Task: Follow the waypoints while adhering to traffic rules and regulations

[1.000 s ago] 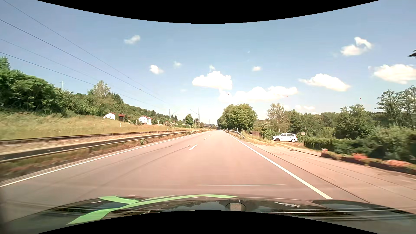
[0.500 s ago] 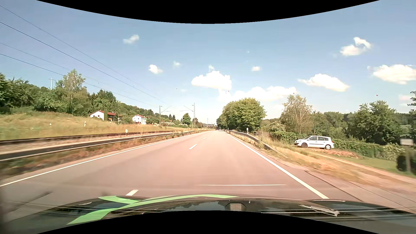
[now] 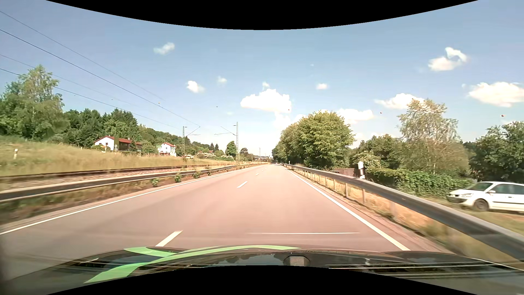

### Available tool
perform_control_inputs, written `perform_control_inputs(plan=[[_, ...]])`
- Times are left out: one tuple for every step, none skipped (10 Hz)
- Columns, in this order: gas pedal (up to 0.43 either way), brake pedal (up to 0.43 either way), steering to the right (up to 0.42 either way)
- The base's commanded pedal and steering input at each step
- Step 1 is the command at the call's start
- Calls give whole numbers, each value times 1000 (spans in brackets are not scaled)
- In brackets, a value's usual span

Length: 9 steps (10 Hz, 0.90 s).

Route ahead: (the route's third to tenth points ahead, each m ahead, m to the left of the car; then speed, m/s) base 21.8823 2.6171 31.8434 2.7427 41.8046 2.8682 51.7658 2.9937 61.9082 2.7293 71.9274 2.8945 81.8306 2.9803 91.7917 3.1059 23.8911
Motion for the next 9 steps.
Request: perform_control_inputs(plan=[[268, 0, -2], [280, 0, -3], [287, 0, -4], [287, 0, -4], [287, 0, -4], [287, 0, -4], [280, 0, -4], [268, 0, -4], [260, 0, -4]])
